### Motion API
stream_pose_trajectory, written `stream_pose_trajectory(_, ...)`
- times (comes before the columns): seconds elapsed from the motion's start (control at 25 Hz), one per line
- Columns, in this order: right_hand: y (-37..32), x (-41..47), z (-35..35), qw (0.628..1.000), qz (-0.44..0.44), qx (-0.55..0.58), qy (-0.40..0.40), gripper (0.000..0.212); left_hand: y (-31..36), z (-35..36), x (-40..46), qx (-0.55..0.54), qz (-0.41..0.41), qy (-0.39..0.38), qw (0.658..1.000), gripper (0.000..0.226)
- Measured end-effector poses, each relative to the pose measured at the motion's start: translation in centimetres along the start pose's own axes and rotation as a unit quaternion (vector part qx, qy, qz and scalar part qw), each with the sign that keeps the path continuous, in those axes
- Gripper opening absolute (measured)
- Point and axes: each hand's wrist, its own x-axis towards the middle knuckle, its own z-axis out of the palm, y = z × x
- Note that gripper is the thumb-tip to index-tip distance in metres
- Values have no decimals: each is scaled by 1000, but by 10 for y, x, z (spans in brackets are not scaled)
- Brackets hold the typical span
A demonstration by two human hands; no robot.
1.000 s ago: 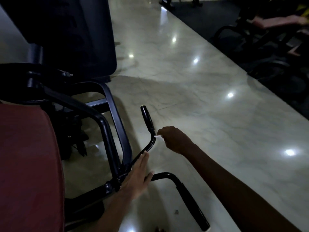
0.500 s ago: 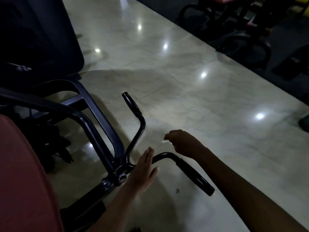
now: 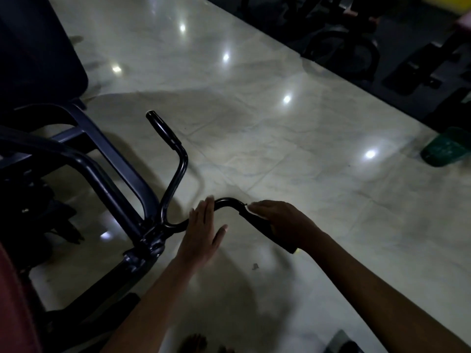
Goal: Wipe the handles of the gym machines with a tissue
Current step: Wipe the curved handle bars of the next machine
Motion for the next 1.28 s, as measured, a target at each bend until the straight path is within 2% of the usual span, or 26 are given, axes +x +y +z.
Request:
stream_pose_trajectory(0.12,2,-3,16,999,-18,16,44,38,0,5,0,2,-8,3,1000,84)
stream_pose_trajectory(0.28,5,10,16,998,-44,-19,31,41,-6,7,0,15,10,8,1000,82)
stream_pose_trajectory(0.52,12,9,16,998,-54,-10,5,54,-7,7,0,14,14,5,1000,81)
stream_pose_trajectory(0.64,16,9,19,998,-61,-6,17,59,-8,6,0,18,16,0,1000,82)
stream_pose_trajectory(0.88,18,-20,18,997,-52,22,47,56,-9,8,0,10,12,-1,1000,84)
stream_pose_trajectory(1.04,22,-48,13,998,-48,0,41,68,-11,6,1,15,22,-4,1000,84)
stream_pose_trajectory(1.28,34,-101,12,997,15,58,38,82,-13,4,1,24,29,-11,999,83)
